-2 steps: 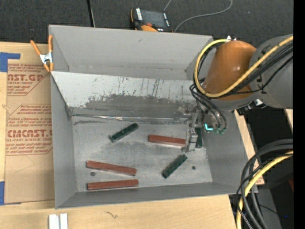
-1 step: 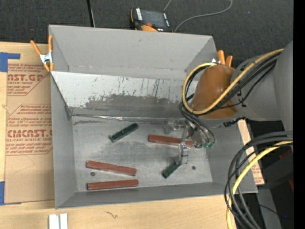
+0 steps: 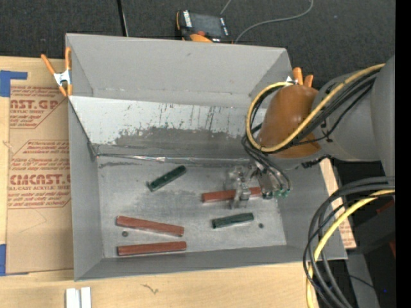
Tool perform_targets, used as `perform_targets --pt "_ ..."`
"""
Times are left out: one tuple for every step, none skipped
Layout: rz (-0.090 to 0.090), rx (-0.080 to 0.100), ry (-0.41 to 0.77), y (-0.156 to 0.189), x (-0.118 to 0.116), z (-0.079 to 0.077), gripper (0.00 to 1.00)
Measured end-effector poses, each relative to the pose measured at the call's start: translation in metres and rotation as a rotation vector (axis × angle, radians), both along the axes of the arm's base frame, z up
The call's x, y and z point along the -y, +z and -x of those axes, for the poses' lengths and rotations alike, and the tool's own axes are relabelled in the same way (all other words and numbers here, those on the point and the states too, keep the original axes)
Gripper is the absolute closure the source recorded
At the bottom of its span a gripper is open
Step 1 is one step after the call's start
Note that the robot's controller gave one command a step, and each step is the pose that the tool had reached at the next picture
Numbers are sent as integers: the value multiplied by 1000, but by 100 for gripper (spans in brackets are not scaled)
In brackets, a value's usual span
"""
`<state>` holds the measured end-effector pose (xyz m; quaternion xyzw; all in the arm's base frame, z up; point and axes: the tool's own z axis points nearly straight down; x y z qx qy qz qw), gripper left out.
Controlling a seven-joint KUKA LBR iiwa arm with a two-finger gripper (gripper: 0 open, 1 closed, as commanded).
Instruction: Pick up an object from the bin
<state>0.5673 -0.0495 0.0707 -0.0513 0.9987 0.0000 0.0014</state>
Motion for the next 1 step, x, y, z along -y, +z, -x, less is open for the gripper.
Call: perform_targets --pt "2 7 257 178 -1 12 100"
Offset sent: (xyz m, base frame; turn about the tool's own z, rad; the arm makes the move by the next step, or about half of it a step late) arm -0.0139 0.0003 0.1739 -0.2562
